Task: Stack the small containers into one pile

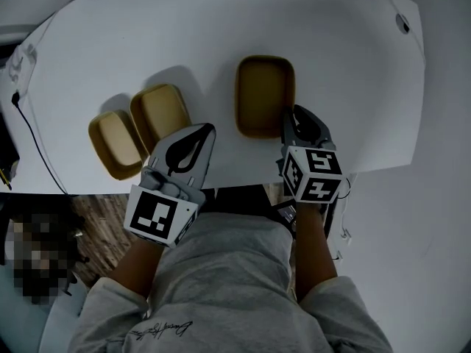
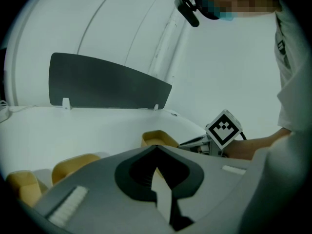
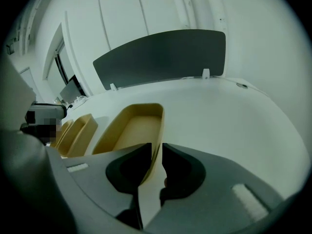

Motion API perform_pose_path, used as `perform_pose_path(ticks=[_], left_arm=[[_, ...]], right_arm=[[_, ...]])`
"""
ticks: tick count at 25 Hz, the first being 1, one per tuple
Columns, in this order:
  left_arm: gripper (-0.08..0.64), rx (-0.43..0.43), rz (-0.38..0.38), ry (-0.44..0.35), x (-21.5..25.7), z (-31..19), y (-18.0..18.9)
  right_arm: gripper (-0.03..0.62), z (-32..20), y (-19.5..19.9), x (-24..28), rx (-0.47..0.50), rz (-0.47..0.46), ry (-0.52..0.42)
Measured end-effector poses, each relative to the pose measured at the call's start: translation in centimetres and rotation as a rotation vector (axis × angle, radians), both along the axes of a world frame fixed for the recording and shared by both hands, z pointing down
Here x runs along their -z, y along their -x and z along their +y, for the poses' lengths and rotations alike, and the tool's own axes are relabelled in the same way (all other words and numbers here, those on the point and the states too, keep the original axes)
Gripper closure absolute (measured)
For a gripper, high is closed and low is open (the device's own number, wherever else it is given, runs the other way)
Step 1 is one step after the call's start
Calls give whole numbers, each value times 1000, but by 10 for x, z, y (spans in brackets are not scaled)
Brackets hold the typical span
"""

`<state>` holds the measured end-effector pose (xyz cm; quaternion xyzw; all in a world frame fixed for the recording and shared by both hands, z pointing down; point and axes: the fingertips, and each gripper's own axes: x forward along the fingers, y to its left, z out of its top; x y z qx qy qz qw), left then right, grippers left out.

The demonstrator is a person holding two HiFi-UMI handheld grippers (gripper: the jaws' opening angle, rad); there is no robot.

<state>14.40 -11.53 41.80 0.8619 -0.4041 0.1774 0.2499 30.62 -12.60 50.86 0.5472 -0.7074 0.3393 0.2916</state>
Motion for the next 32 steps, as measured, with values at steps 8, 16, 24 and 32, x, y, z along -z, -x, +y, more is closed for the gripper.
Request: perform_pose_path(ticks=[8,16,24,32], left_arm=[[558,14,4,6,-2,2,3],[558,39,10,4,0,7,9],[558,82,9,-14,10,16,19],[558,155,5,-36,24,27,39]], right_arm=[[557,-3,-3,0,-26,24,3],[561,-3,0,8,-34,-10,-7],[563,-5,7,26,-28,-64,-30],[563,-9,25,48,4,-109,-55]])
